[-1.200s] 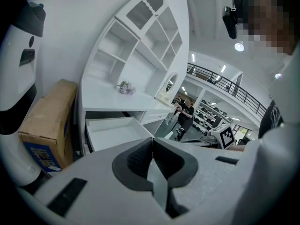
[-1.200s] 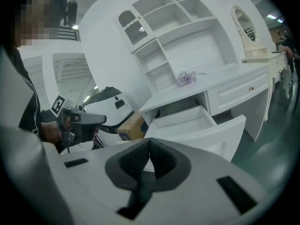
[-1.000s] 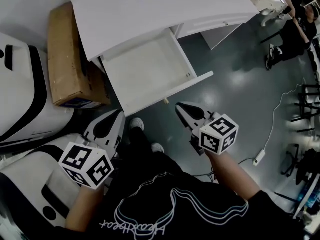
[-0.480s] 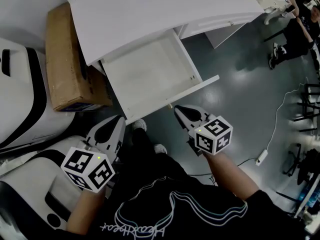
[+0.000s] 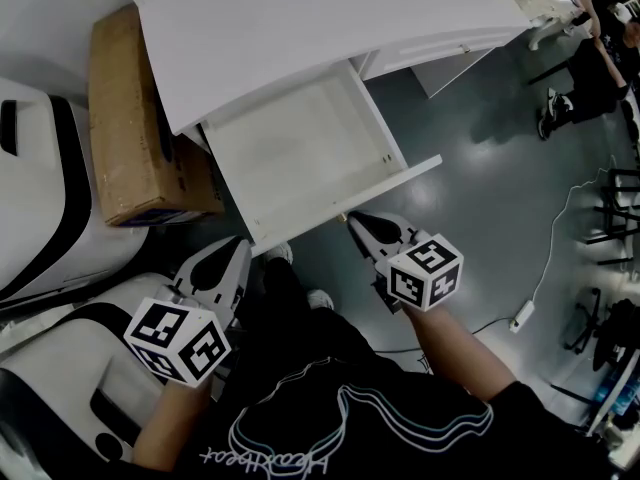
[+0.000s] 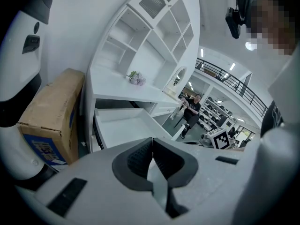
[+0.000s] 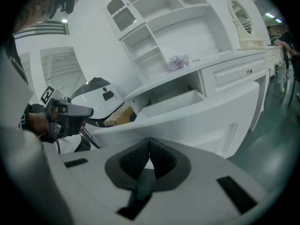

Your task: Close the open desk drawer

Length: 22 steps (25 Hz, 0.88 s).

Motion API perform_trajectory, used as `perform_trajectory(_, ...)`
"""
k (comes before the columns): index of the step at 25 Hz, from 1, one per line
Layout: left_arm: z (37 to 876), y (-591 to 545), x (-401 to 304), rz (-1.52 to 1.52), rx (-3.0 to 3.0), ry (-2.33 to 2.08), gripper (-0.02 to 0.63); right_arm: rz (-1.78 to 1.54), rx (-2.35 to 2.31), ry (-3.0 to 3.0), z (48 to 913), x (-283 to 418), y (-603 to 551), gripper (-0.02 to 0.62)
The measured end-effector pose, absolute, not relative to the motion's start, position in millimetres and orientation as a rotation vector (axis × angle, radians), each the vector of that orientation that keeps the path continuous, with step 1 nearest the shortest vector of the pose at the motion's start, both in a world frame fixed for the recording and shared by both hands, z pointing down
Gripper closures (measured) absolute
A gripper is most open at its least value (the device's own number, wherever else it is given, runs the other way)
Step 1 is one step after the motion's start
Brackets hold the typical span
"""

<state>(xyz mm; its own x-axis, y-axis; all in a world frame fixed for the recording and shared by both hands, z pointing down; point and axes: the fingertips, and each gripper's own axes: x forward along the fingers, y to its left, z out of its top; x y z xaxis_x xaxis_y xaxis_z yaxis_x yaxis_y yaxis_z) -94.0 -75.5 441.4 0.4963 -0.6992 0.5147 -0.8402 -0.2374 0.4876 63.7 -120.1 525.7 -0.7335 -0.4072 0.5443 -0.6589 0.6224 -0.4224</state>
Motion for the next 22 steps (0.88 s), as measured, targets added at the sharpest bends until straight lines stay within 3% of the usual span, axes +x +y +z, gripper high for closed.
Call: perform_trajectory(22, 448, -81, -112, 0.227, 1.976, -1.275, 0.600, 0.866, 0.913, -2.443, 524, 61, -139, 0.589)
